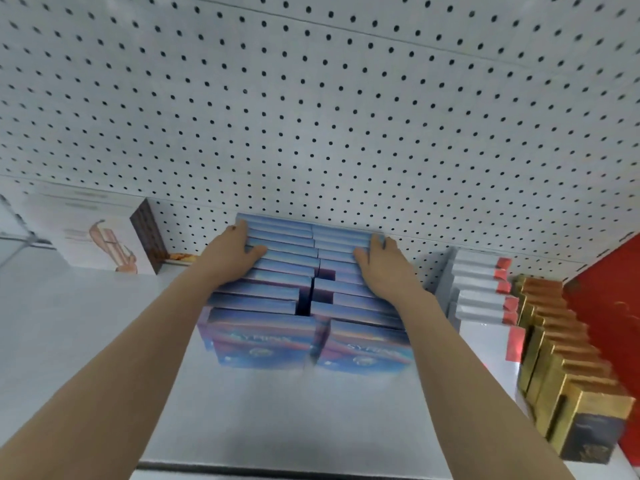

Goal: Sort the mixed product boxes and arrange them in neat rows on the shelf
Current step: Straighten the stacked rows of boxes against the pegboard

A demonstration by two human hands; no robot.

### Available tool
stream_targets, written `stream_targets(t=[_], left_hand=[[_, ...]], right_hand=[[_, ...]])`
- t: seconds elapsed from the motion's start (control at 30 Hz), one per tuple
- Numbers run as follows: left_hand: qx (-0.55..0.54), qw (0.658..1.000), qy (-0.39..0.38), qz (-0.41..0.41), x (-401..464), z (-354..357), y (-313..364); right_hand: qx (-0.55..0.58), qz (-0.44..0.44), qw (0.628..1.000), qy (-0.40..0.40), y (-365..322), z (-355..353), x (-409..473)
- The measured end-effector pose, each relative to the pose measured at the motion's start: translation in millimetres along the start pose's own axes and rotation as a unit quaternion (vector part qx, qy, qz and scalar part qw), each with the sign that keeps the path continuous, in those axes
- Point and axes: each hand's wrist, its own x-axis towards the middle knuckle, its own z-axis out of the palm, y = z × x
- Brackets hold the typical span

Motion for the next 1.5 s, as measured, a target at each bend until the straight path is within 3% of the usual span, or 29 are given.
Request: stream_targets(t=[0.17, 0.27, 0.37, 0.53, 0.67, 0.77, 0.87, 1.0, 1.23, 1.33, 1.5], left_hand=[[-0.048, 0.999, 0.012, -0.003, -3, -1, -8], [-0.070, 0.998, 0.000, -0.003, -6, -3, -14], [-0.087, 0.996, -0.012, -0.003, -7, -4, -17], [-0.111, 0.994, 0.016, 0.003, -13, -5, -17], [-0.060, 0.997, 0.027, -0.028, -20, -8, -14], [0.002, 0.997, 0.035, -0.065, -40, -6, -23], [0.014, 0.997, 0.064, -0.044, -67, 7, -26], [-0.072, 0.993, 0.084, -0.039, -79, 21, -16], [-0.192, 0.974, 0.084, -0.085, -98, 23, -25], [-0.260, 0.957, 0.111, -0.067, -114, 35, -25], [-0.283, 0.945, 0.151, -0.056, -114, 42, -25]], right_hand=[[-0.025, 0.001, 1.000, 0.019, -1, -5, -4], [-0.048, 0.071, 0.996, 0.028, 3, -6, -16], [-0.012, 0.123, 0.992, 0.002, -2, 0, -26], [0.068, 0.111, 0.990, 0.047, -20, 5, -27], [0.028, 0.067, 0.995, 0.064, -12, -3, -43], [-0.032, 0.099, 0.990, 0.094, 8, 1, -65], [-0.002, 0.123, 0.991, 0.058, 16, 16, -82], [0.097, 0.111, 0.986, 0.074, -7, 18, -84], [0.083, 0.083, 0.987, 0.111, 7, 19, -105], [0.144, 0.085, 0.977, 0.135, 2, 30, -124], [0.163, 0.095, 0.970, 0.153, -12, 33, -122]])
